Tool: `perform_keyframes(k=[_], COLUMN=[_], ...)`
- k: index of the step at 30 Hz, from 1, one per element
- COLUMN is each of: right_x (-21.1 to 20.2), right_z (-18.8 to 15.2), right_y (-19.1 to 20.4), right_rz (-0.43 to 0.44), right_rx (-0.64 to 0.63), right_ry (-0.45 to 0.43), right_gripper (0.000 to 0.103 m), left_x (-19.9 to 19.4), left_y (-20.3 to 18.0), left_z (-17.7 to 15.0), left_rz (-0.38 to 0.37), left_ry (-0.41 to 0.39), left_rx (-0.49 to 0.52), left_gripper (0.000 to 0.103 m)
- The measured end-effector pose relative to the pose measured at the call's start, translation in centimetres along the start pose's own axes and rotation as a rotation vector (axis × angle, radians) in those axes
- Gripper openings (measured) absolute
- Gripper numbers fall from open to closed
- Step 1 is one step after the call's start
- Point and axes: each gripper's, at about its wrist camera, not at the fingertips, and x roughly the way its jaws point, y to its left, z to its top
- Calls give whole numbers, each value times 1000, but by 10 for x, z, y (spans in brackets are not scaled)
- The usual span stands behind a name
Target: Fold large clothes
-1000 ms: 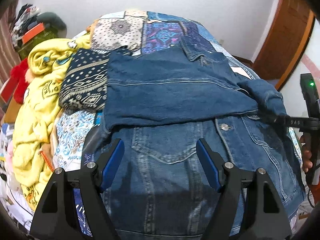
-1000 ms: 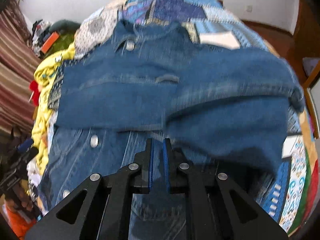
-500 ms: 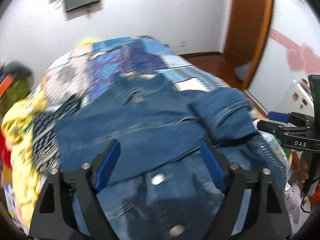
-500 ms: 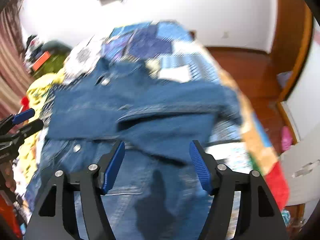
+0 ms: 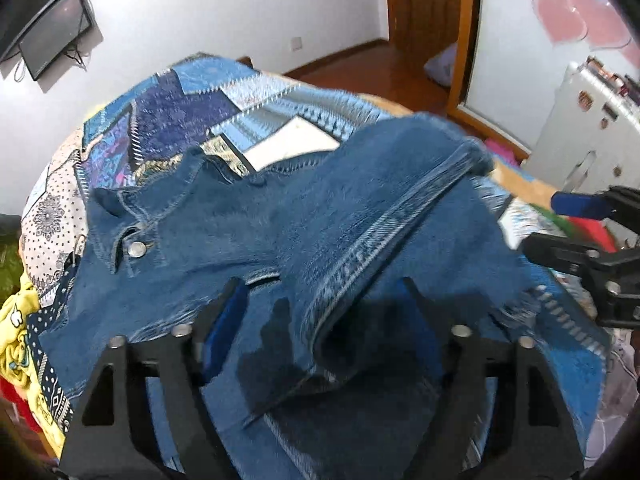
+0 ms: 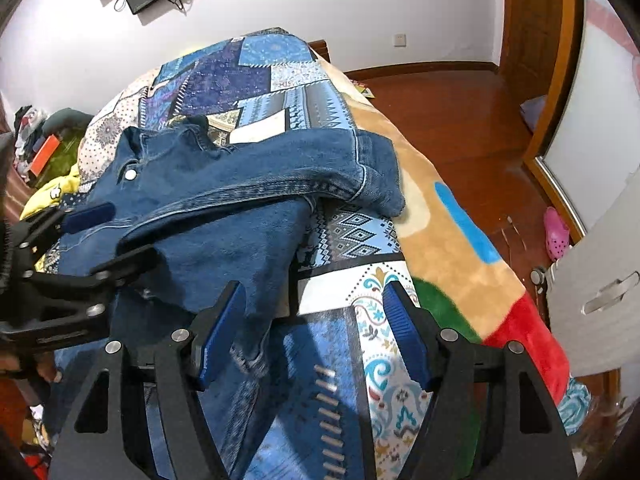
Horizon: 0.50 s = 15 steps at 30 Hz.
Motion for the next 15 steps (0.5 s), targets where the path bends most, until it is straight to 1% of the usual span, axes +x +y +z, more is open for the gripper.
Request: perform_keyframes(k=[2, 7, 10, 12, 14, 15], right_x=[6, 33, 32, 31, 31, 31], right_z=[2, 4, -4, -8, -9, -9], right_y=[-3, -11, -13, -10, -10, -10], right_rz=[-1, -14, -34, -52, -57, -57], right_rx=[-2, 0, -27, -57, -69, -74], right_ry=[5, 62, 53, 44, 44, 45], right_gripper=[68, 68, 68, 68, 68, 68], left_x=[11, 28, 37, 40, 39, 36], left_y=[1, -3, -10, -14, -15, -12], left_z=[7, 33, 48, 57, 65, 68], left_rz=[-1, 2, 20, 38, 69, 51], left_ry=[11, 15, 6, -24, -45, -57], left_rx=[-5, 3, 25, 51, 57, 39], left_gripper=[73, 73, 72, 56, 21, 16])
